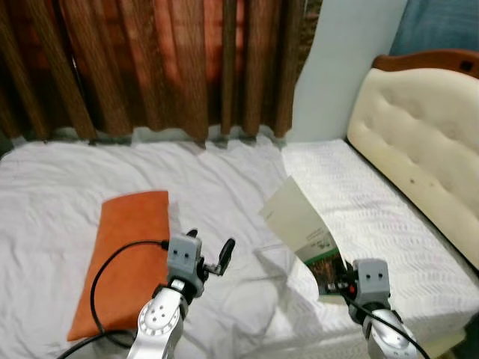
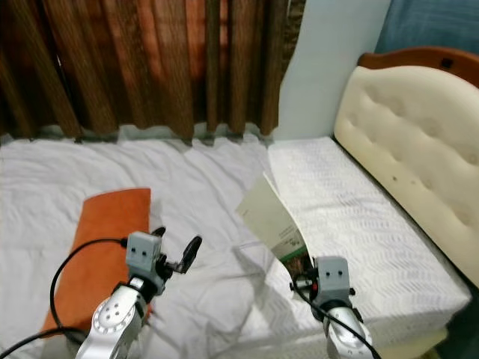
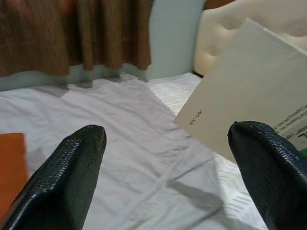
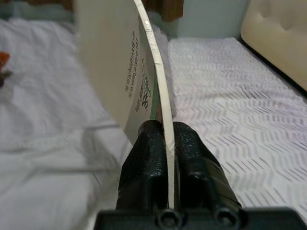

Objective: Clean up the room

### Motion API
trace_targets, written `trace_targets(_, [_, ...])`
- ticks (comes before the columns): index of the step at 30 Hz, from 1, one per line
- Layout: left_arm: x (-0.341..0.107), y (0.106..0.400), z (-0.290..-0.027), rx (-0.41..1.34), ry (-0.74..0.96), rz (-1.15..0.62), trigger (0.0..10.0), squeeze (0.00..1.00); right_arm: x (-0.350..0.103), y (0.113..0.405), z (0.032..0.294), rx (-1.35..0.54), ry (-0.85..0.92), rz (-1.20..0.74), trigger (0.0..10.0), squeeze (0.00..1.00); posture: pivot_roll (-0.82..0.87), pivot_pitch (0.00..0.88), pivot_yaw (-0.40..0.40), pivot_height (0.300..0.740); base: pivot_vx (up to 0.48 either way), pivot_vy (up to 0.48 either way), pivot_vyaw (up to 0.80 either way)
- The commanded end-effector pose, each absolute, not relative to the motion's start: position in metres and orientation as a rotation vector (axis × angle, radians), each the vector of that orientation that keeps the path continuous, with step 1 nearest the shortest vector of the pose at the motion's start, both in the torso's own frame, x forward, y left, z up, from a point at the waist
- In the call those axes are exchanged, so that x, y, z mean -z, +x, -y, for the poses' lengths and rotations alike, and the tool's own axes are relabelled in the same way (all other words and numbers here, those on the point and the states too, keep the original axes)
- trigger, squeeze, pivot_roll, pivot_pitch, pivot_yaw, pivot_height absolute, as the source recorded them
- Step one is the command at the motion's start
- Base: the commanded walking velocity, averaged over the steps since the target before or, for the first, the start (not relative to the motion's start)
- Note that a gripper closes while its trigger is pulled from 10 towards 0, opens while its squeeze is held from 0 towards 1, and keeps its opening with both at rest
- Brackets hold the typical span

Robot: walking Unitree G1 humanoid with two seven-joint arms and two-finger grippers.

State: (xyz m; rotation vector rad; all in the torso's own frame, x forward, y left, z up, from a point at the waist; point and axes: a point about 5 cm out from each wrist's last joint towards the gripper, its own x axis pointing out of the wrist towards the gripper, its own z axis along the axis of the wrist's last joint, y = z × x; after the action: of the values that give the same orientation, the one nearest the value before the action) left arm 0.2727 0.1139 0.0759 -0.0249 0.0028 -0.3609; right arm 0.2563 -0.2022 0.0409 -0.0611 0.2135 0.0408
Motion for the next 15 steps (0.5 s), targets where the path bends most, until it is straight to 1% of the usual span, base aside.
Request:
trace_targets(1, [-0.0777, 0.2728, -0.1192, 0.351, -0.013, 0.005, 10.0, 0.0, -0.0517, 0.2628, 0.2042, -0.03, -0.057, -0.157, 0.0, 0.0, 0.0, 0.0, -0.07, 0.74, 0.0, -0.461, 0.0])
trace_targets(6, [-0.0766, 0.2752, -0.1204, 0.35, -0.026, -0.005, 10.0, 0.0, -0.0499, 0.2637, 0.2032, -0.034, -0.052, -0.161, 0.0, 0.0, 0.0, 0.0, -0.066, 0.74, 0.0, -0.454, 0.0])
trace_targets(8, [-0.0765, 0.276, -0.121, 0.354, -0.026, -0.008, 10.0, 0.0, -0.0498, 0.2641, 0.2032, -0.036, -0.053, -0.16, 0.0, 0.0, 0.0, 0.0, -0.066, 0.74, 0.292, -0.379, 0.0])
trace_targets(11, [-0.0766, 0.2773, -0.1219, 0.361, -0.021, -0.008, 10.0, 0.0, -0.0503, 0.2648, 0.2035, -0.038, -0.054, -0.157, 0.0, 0.0, 0.0, 0.0, -0.066, 0.74, 0.406, -0.251, 0.0])
trace_targets(15, [-0.0756, 0.2805, -0.1268, 0.36, -0.008, -0.01, 10.0, 0.0, -0.0514, 0.2645, 0.2054, -0.03, -0.04, -0.145, 0.0, 0.0, 0.0, 0.0, -0.064, 0.74, 0.433, 0.0, 0.0])
